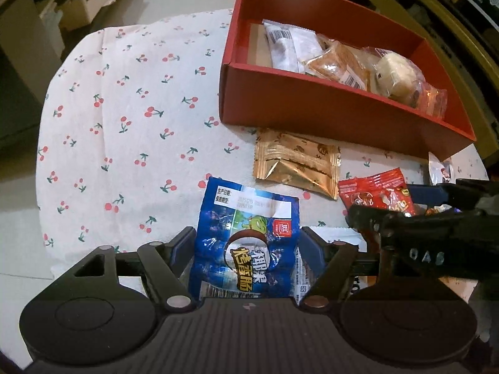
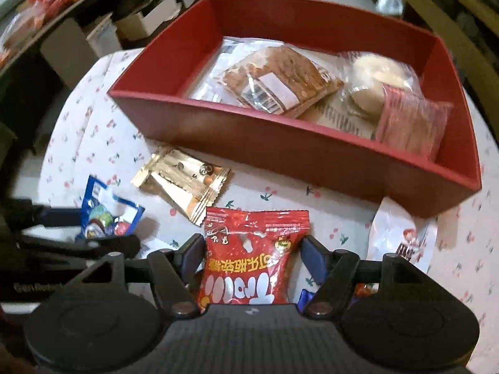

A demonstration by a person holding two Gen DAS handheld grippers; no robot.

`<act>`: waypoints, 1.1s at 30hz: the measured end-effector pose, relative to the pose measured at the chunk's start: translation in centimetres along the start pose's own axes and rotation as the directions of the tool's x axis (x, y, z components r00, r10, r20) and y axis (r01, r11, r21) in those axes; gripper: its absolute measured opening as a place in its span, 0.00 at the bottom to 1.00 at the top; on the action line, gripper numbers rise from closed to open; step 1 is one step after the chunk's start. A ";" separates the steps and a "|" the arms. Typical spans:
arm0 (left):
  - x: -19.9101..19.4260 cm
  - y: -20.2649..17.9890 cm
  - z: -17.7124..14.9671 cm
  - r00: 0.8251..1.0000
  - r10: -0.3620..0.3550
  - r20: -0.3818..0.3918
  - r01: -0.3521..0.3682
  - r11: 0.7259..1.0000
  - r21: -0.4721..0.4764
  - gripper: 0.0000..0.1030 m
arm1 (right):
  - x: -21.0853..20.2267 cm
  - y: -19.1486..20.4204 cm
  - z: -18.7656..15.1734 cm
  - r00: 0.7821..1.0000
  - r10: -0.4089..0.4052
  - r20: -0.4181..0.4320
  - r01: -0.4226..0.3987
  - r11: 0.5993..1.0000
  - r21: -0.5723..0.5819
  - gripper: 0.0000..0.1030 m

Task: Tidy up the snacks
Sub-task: 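Grasp the blue coconut snack bag with the left tool while the right tool grasps the red candy bag, then carry both bags over the red box, lower them in and open both tools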

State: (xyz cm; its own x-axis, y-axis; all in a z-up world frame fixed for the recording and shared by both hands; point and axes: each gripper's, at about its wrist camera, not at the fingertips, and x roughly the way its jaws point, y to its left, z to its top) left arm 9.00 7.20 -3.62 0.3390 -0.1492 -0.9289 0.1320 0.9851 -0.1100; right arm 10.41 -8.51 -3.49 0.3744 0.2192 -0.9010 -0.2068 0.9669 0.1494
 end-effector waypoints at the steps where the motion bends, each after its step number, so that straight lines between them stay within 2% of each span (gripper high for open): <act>1: 0.1 -0.1 0.0 1.000 0.003 0.002 -0.003 1.000 0.001 0.77 | 0.0 0.2 -0.1 1.000 -0.010 0.005 0.010 1.000 -0.017 0.63; 5: 0.2 -0.4 -0.5 1.000 0.023 0.007 -0.023 1.000 -0.001 0.85 | -0.2 0.6 -0.7 0.998 -0.048 0.030 0.051 0.995 -0.091 0.55; 7: 0.2 -0.7 -0.8 0.999 0.039 0.008 -0.040 0.999 0.008 0.82 | -0.4 0.3 -0.8 0.999 -0.039 0.035 0.042 0.996 -0.085 0.53; 11: 0.3 -1.8 -1.2 0.993 0.115 0.021 -0.116 0.992 0.058 0.76 | -1.1 0.1 -1.2 0.999 -0.026 0.043 0.029 0.996 -0.080 0.52; 13: 0.2 -2.2 -1.2 0.992 0.119 0.029 -0.121 0.990 0.068 0.73 | -1.7 0.0 -1.3 0.998 -0.015 0.058 0.019 0.997 -0.078 0.52; 17: 0.2 -2.5 -1.0 0.993 0.116 0.028 -0.117 0.991 0.060 0.72 | -2.5 -0.2 -1.3 0.997 0.004 0.076 0.001 0.998 -0.065 0.52; 20: -0.4 -2.2 -0.7 0.997 0.078 0.029 -0.079 0.997 0.025 0.72 | -3.1 -0.5 -1.1 0.996 0.017 0.091 -0.012 0.998 -0.056 0.52; 28: -3.1 -2.8 0.0 0.995 0.013 0.100 -0.010 0.999 -0.031 0.72 | -5.4 -1.2 -0.6 0.987 0.035 0.154 -0.032 0.999 -0.025 0.52; 33: -5.7 -4.3 0.7 0.988 0.016 0.155 -0.011 0.999 -0.030 0.72 | -7.9 -2.1 -0.9 0.978 0.035 0.208 -0.040 0.999 0.022 0.52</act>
State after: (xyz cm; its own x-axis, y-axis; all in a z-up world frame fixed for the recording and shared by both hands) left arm 7.17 3.79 2.40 0.4813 -0.1453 -0.8644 0.1006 0.9888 -0.1102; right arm 7.03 -12.37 2.97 0.5469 0.2749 -0.7908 -0.2017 0.9600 0.1942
